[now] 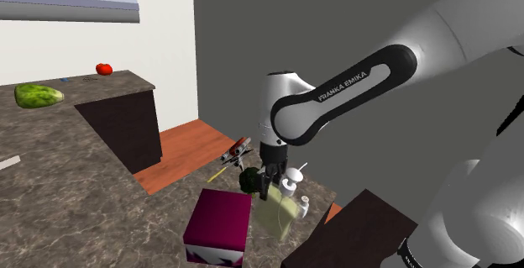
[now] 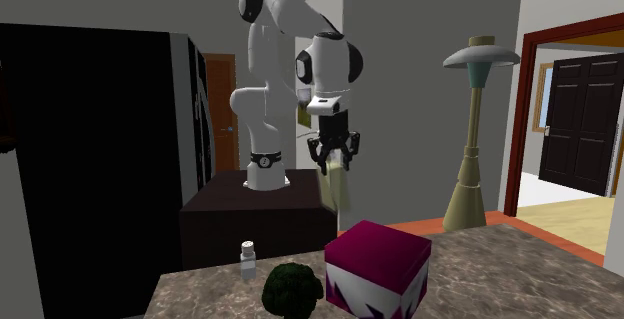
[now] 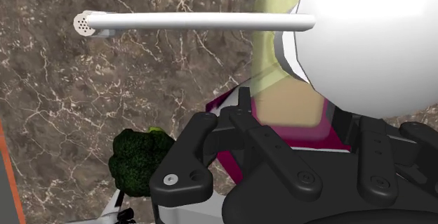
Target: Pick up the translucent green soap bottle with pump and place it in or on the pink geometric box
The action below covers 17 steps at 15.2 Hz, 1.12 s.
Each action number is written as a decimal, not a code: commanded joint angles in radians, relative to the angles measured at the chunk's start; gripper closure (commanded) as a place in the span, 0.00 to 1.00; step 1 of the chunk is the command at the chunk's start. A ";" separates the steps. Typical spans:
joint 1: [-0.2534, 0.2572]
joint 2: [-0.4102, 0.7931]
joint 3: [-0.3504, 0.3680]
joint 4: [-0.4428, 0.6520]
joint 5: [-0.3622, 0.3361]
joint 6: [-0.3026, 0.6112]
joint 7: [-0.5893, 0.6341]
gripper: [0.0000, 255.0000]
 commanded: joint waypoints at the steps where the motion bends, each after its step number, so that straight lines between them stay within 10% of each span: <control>1: 0.000 -0.025 -0.003 0.008 0.004 -0.033 -0.002 1.00; 8: -0.001 -0.090 -0.012 0.048 0.008 -0.137 0.000 1.00; 17: 0.027 0.247 0.036 0.442 -0.119 -0.190 0.166 1.00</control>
